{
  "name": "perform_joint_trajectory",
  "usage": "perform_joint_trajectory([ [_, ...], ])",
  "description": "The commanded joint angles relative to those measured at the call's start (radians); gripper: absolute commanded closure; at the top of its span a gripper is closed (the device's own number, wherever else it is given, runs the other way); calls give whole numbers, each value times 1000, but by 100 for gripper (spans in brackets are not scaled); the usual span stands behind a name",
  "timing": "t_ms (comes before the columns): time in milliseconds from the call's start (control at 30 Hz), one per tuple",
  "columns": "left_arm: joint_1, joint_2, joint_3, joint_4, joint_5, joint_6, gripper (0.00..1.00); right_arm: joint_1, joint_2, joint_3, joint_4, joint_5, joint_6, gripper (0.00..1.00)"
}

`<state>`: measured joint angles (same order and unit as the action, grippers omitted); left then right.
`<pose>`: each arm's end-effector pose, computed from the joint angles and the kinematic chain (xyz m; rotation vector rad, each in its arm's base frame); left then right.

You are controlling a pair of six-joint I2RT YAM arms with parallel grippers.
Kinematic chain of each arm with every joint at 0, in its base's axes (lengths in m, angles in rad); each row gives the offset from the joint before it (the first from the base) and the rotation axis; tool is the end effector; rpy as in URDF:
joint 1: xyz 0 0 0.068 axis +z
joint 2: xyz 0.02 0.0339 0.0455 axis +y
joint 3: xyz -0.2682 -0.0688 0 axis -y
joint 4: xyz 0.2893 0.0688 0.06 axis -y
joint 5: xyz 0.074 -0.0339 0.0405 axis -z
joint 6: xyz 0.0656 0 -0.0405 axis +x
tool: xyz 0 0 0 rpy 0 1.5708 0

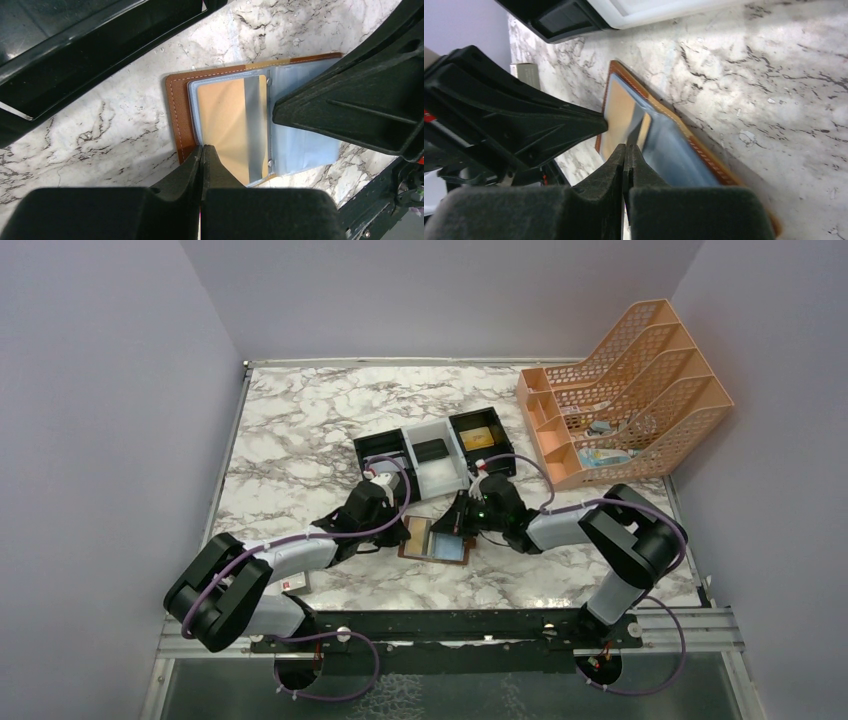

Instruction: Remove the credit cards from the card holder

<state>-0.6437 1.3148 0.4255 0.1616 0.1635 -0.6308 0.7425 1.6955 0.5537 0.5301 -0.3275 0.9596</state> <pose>0.2212 -0.1793 0.0938 0.1051 2.4335 -0.8097 0.2360 0.2452 0.0633 0.0563 2.4668 1.2291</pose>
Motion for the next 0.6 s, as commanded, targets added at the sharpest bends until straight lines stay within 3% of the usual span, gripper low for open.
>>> perform_joint_trajectory([
  [0, -9, -2, 8, -47, -28, -6, 100, -23, -58, -15, 1, -27, -16, 99],
  [267, -8, -31, 1, -48, -27, -19, 100, -55, -72, -18, -33, -67, -42, 98],
  [433, -9, -52, -8, -48, -31, -27, 100, -51, -36, 8, -13, -146, -58, 89],
  [567, -10, -66, -12, -48, -33, -35, 100, -23, -45, 8, -45, -56, -43, 80],
])
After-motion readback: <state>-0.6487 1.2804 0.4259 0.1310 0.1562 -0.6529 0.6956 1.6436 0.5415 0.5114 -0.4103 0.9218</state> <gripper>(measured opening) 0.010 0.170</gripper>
